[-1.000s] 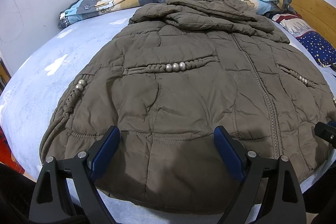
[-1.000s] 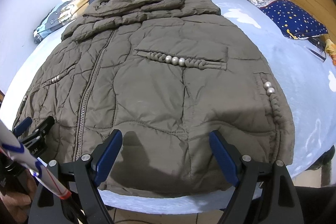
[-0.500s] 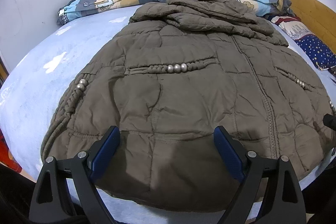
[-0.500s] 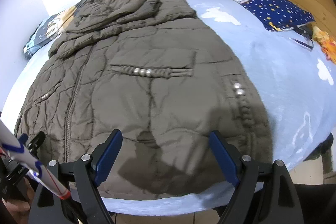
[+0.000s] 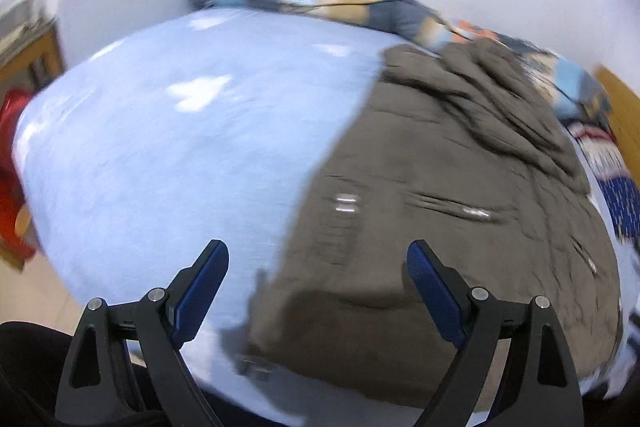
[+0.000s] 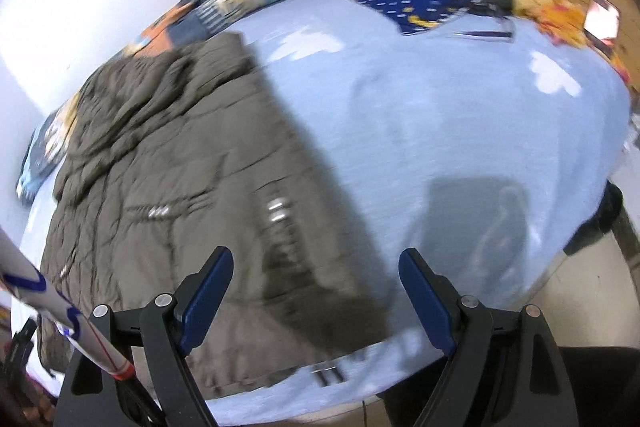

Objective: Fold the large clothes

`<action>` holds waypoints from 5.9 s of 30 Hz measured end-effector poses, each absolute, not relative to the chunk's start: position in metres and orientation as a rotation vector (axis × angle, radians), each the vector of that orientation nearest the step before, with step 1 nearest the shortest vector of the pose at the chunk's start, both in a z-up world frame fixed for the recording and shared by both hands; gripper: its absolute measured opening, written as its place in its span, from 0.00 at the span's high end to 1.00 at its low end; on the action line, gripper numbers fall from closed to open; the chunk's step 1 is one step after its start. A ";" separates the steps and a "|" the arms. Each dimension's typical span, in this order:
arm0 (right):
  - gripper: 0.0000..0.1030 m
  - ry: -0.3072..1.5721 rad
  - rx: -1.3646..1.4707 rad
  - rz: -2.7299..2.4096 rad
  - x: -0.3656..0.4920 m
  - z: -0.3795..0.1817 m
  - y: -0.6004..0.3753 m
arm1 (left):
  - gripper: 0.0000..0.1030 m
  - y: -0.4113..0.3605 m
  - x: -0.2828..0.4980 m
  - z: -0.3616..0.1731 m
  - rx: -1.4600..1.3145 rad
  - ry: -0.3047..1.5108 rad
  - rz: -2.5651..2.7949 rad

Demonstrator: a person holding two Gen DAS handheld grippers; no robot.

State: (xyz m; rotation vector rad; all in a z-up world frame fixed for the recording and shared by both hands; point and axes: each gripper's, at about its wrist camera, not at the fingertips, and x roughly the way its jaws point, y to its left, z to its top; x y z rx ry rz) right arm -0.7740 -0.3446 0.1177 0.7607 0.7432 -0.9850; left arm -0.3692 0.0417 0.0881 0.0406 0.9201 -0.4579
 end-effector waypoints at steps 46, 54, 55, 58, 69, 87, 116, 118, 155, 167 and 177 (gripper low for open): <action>0.53 0.786 0.878 -0.656 -0.729 0.056 -0.308 | 0.28 -0.003 -0.406 0.041 0.198 0.884 -0.564; 0.51 0.768 0.893 -0.665 -0.732 0.057 -0.307 | 0.25 -0.006 -0.406 0.039 0.212 0.867 -0.545; 0.50 0.765 0.896 -0.668 -0.732 0.057 -0.307 | 0.24 -0.007 -0.407 0.038 0.224 0.863 -0.545; 0.49 0.759 0.918 -0.672 -0.733 0.057 -0.309 | 0.21 -0.008 -0.406 0.038 0.246 0.855 -0.542; 0.33 0.775 0.941 -0.656 -0.725 0.056 -0.310 | 0.16 -0.012 -0.405 0.036 0.273 0.857 -0.516; 0.78 0.638 0.792 -0.629 -0.732 0.100 -0.294 | 0.74 -0.018 -0.427 0.069 0.338 0.700 -0.653; 0.81 0.563 0.608 -0.651 -0.742 0.141 -0.270 | 0.76 -0.005 -0.447 0.115 0.315 0.603 -0.679; 0.81 0.556 0.606 -0.651 -0.743 0.144 -0.270 | 0.76 -0.005 -0.446 0.118 0.313 0.604 -0.680; 0.82 0.324 0.598 -0.627 -0.665 0.283 -0.377 | 0.75 -0.099 -0.327 0.261 0.085 0.584 -0.709; 0.82 0.372 0.576 -0.650 -0.573 0.292 -0.465 | 0.65 -0.190 -0.233 0.254 0.065 0.674 -0.716; 0.82 0.460 0.613 -0.732 -0.479 0.250 -0.558 | 0.55 -0.230 -0.151 0.234 -0.034 0.781 -0.786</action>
